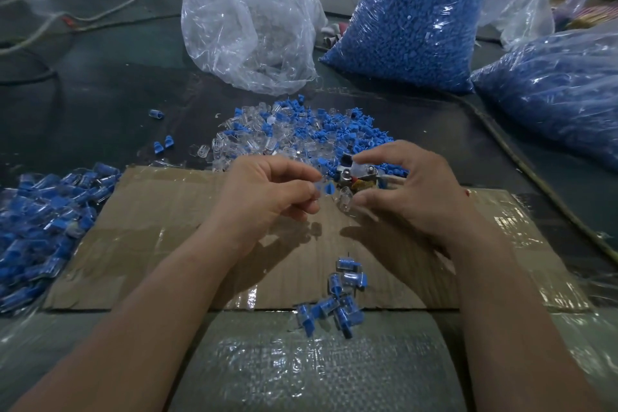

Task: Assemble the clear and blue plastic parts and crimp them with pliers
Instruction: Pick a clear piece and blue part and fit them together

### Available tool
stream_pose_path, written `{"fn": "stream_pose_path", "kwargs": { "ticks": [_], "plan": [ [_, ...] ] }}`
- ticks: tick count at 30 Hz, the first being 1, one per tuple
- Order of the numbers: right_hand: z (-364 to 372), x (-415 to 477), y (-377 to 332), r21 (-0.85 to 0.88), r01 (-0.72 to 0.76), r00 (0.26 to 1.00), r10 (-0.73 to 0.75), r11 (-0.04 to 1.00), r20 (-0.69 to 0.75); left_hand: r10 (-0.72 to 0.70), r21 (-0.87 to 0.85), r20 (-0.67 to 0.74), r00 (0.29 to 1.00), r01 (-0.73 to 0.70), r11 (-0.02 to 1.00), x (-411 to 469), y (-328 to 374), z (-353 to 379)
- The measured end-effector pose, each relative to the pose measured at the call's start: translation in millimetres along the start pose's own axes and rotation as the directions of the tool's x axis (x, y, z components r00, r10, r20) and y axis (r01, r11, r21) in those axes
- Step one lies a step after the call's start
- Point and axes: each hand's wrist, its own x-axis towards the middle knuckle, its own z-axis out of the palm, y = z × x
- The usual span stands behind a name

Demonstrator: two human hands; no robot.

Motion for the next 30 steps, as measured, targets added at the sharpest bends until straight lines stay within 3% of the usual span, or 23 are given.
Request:
{"fn": "stream_pose_path", "kwargs": {
  "ticks": [3,10,13,16,21,25,28,30],
  "plan": [
    [11.9,-4.3,-11.0,0.177,0.087,0.993,-0.1,0.98,0.068,-0.013,0.014,0.005,1.0,0.013,1.0,-0.7,0.9,1.2],
    [22.9,-4.0,-17.2,0.268,0.187,0.979,-0.203,0.945,0.034,-0.031,0.043,-0.005,1.0,0.031,0.999,-0.3,0.5,-0.3],
    [19.2,-5.5,-18.3,0.285,0.169,0.974,-0.205,0.943,0.101,-0.063,0.01,0.026,0.998,0.063,0.998,-0.4,0.5,-1.0],
    [10.4,-7.0,-14.8,0.25,0.122,0.977,-0.161,0.96,0.141,-0.082,0.055,0.1,0.992,0.077,0.996,-0.8,-0.2,-2.7],
    [3.6,-0.5,-4.7,0.098,0.027,0.995,-0.017,0.995,-0.102,-0.129,0.195,0.383,0.915,0.057,0.979,-4.9,0.5,-3.2],
    [7.4,3.0,1.1,0.004,-0.021,0.989,0.021,1.0,-0.149,-0.139,0.212,0.537,0.832,0.026,0.977,-8.9,1.1,-0.9],
    [11.3,5.0,3.4,-0.068,-0.043,0.988,0.032,0.997,-0.149,-0.104,0.189,0.462,0.881,0.016,0.982,-7.2,1.6,0.9],
    [14.1,6.1,3.7,-0.104,-0.047,0.988,0.031,0.993,-0.151,-0.004,0.291,0.246,0.969,-0.07,0.954,-2.5,-2.7,1.7]
  ]
}}
